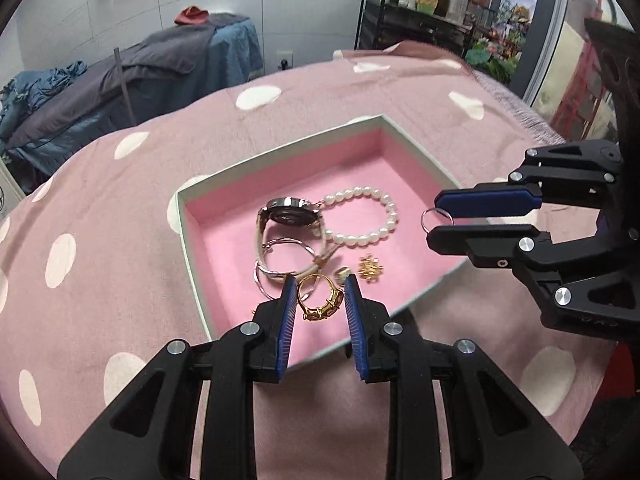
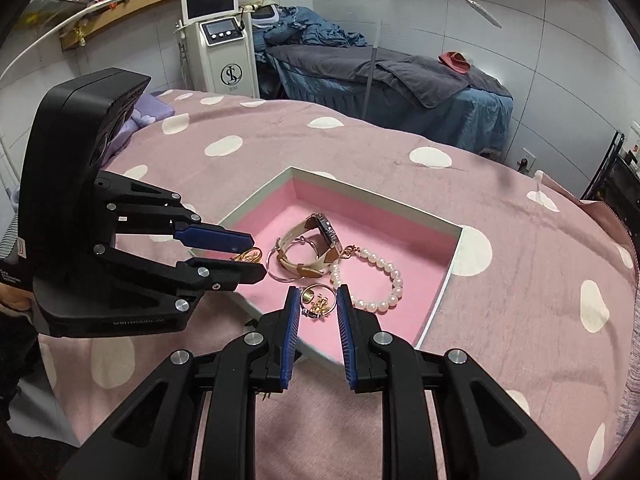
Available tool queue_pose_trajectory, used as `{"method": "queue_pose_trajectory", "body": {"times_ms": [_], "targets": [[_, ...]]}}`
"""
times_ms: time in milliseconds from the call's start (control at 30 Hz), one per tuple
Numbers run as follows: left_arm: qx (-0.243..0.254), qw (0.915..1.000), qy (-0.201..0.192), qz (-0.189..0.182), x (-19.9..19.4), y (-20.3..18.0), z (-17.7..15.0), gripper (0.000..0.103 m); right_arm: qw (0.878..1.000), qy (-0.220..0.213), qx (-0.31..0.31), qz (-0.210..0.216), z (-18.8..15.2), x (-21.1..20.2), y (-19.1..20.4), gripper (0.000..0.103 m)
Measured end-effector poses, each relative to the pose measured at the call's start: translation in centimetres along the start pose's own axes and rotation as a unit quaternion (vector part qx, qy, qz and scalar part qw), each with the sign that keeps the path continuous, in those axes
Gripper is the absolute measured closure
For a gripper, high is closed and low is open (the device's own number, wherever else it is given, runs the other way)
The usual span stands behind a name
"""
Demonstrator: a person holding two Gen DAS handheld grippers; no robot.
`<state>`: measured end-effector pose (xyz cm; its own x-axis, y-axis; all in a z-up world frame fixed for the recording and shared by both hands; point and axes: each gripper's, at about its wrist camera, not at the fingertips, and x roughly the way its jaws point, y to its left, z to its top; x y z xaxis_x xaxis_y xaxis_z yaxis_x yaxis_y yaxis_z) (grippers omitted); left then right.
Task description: Organize jewelry
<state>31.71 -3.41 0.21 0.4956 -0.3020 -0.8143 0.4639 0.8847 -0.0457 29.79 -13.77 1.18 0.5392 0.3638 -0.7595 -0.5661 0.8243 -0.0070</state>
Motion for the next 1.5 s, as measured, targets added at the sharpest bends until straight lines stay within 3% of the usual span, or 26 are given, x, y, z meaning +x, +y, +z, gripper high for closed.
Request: {"method": "queue_pose_trajectory", "body": {"times_ms": [267, 700, 733, 833, 867, 1000, 1167, 1333, 1500], "targets": [[-0.005, 0.9989, 0.044, -0.013, 2.2, 0.5, 0.3, 0.078, 0.999, 0.038, 0.0, -0.01, 0.6, 3.3, -0.3, 0.085], [-0.002, 0.9994, 0.036, 0.001, 2.4, 0.2, 0.2, 0.077, 0.998, 0.059, -0.011, -0.019, 0.2, 5.1, -0.1, 0.084], [-0.002, 0.9994, 0.034, 0.003, 2.3, 0.3, 0.1, 0.074, 0.998, 0.059, -0.01, -0.019, 0.2, 5.1, -0.1, 0.084], [-0.006, 0.9997, 0.02, 0.015, 1.5, 0.4, -0.1, 0.051, 0.998, 0.054, -0.009, -0.019, 0.2, 4.9, -0.2, 0.077], [-0.006, 0.9997, 0.013, 0.019, 1.1, 0.5, -0.2, 0.047, 0.999, 0.048, -0.01, -0.021, 0.3, 4.6, -0.2, 0.071], [-0.005, 0.9995, -0.016, 0.026, -0.9, 0.3, -0.4, 0.037, 0.999, 0.022, -0.008, -0.025, 0.3, 3.2, -0.2, 0.063], [-0.008, 0.9967, -0.055, 0.059, -3.6, 0.1, -1.6, 0.021, 0.999, -0.016, -0.003, -0.036, -0.3, 0.6, -0.2, 0.044], [-0.034, 0.9927, -0.098, 0.06, -5.8, 0.1, -4.1, 0.014, 0.998, -0.043, 0.009, -0.033, -2.0, -1.9, 0.3, 0.034], [-0.039, 0.9886, -0.118, 0.085, -6.8, -0.5, -7.1, 0.011, 0.999, -0.046, 0.017, -0.014, -4.2, -3.2, 1.5, 0.034]]}}
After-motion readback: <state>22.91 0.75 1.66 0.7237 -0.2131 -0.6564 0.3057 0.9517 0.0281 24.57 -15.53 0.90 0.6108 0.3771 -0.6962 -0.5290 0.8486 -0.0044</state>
